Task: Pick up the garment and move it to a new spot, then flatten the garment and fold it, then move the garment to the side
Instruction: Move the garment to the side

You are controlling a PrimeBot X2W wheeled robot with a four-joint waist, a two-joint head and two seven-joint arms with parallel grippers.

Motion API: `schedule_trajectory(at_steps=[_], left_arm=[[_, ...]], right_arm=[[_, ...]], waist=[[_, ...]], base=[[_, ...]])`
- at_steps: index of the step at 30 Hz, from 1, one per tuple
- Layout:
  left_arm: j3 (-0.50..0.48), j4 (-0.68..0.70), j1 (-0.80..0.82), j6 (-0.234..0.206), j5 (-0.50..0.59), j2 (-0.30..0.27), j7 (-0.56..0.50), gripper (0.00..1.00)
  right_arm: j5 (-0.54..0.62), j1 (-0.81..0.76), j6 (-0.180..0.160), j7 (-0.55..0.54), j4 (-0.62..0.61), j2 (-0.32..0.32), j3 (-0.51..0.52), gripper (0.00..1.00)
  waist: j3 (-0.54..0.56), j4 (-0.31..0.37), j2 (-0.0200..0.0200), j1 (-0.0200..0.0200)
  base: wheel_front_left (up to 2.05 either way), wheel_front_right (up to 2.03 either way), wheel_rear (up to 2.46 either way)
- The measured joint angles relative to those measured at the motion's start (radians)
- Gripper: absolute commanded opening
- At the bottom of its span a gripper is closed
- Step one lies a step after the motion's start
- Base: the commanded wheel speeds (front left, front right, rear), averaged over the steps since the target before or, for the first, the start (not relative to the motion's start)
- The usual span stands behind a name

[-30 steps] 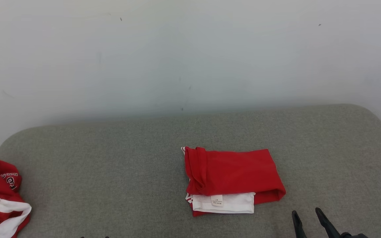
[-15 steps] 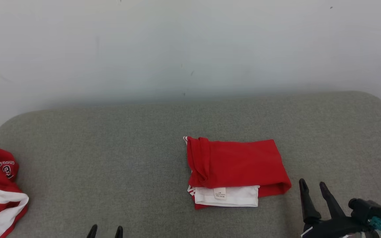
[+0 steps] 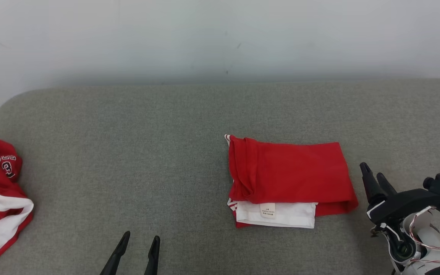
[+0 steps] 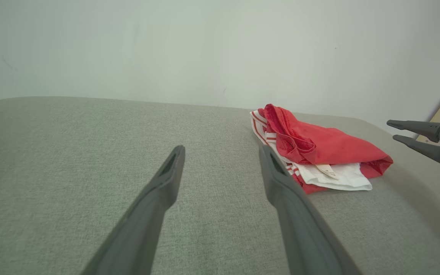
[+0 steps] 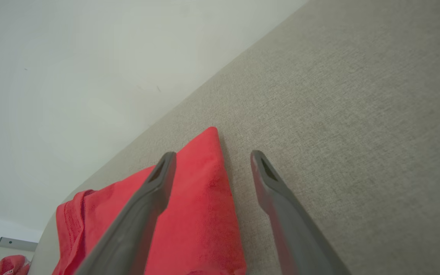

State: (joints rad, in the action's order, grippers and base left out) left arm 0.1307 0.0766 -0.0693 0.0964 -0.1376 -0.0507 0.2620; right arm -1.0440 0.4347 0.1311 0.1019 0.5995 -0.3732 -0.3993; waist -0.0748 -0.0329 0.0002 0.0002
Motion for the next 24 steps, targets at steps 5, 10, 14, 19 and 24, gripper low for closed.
schedule_trajectory(at_steps=[5, 10, 14, 19, 24], left_arm=[[0.007, -0.01, 0.026, 0.001, 0.0, 0.0, 0.0, 1.0], [0.012, -0.013, 0.053, 0.006, 0.0, 0.0, 0.0, 1.0], [0.016, -0.014, 0.065, 0.007, 0.0, 0.0, 0.0, 1.0], [0.022, -0.017, 0.078, 0.007, 0.001, 0.0, 0.0, 1.0], [0.022, -0.009, 0.087, 0.009, 0.009, 0.0, 0.0, 1.0]], right_arm=[[-0.094, 0.047, 0.0, -0.067, 0.027, -0.021, -0.069, 1.0], [-0.138, 0.071, 0.0, -0.091, 0.057, -0.039, -0.132, 1.0], [-0.168, 0.088, 0.0, -0.093, 0.043, -0.048, -0.18, 0.23], [-0.142, 0.11, 0.0, -0.015, 0.037, -0.087, -0.263, 0.0], [-0.043, 0.176, 0.0, 0.099, 0.062, -0.127, -0.343, 0.0]], waist=[[-0.051, -0.017, 0.0, 0.0], [-0.093, -0.028, 0.0, 0.0], [-0.117, -0.032, 0.0, -0.0001], [-0.132, -0.032, 0.0, -0.0001], [-0.146, -0.022, 0.0, -0.0002]], base=[[0.0, 0.0, 0.0], [0.0, 0.0, 0.0], [0.0, 0.0, 0.0], [0.0, 0.0, 0.0], [0.0, 0.0, 0.0]])
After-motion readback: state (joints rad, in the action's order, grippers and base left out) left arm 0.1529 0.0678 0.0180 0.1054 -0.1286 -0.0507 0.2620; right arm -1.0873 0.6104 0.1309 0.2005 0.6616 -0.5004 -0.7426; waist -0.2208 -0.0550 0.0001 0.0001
